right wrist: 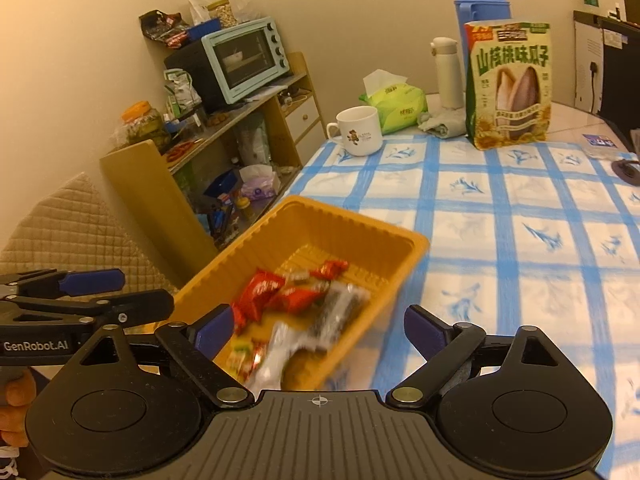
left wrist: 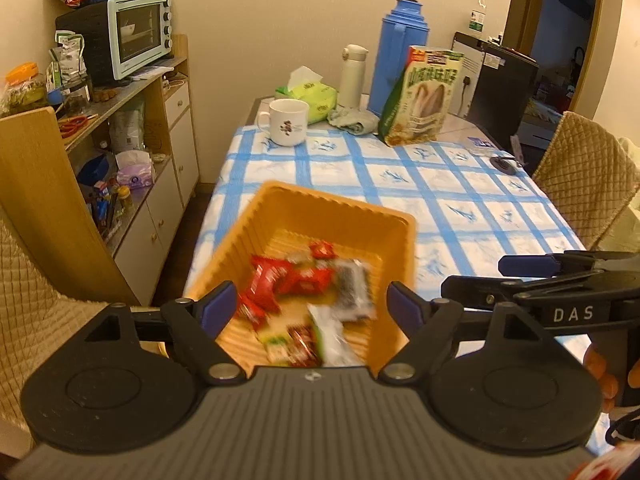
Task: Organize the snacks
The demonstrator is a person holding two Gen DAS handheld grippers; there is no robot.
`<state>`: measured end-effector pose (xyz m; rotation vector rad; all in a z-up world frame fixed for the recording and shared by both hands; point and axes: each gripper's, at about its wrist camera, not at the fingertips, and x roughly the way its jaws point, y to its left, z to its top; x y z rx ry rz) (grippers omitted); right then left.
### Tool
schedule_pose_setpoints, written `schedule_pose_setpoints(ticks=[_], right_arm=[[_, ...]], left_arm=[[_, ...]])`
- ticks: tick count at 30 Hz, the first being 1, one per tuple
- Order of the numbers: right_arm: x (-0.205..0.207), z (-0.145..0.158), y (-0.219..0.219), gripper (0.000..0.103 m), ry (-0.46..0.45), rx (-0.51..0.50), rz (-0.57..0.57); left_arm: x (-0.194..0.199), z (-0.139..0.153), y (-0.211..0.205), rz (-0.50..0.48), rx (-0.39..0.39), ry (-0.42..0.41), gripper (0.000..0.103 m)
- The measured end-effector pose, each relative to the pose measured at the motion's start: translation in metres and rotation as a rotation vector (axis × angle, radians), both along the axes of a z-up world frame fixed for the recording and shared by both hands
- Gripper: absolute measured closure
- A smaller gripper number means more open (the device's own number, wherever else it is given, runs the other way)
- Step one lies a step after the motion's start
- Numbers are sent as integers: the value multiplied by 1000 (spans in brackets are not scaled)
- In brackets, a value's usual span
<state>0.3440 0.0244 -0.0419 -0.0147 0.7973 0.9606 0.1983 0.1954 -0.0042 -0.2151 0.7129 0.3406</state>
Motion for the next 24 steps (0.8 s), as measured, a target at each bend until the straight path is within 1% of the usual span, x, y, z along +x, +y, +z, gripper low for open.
schedule_pose_setpoints(ticks=[7, 16, 24], right_arm=[[-36, 4, -59, 11, -3, -33, -14], [-78, -2, -131, 11, 14, -95, -40], [-109, -7, -184, 11, 31, -131, -71]], left_arm=[[-32, 0, -55, 2, -22, 23, 22], [-70, -8, -123, -16, -45, 50, 22], [-97, -11, -169, -35, -58, 70, 22]])
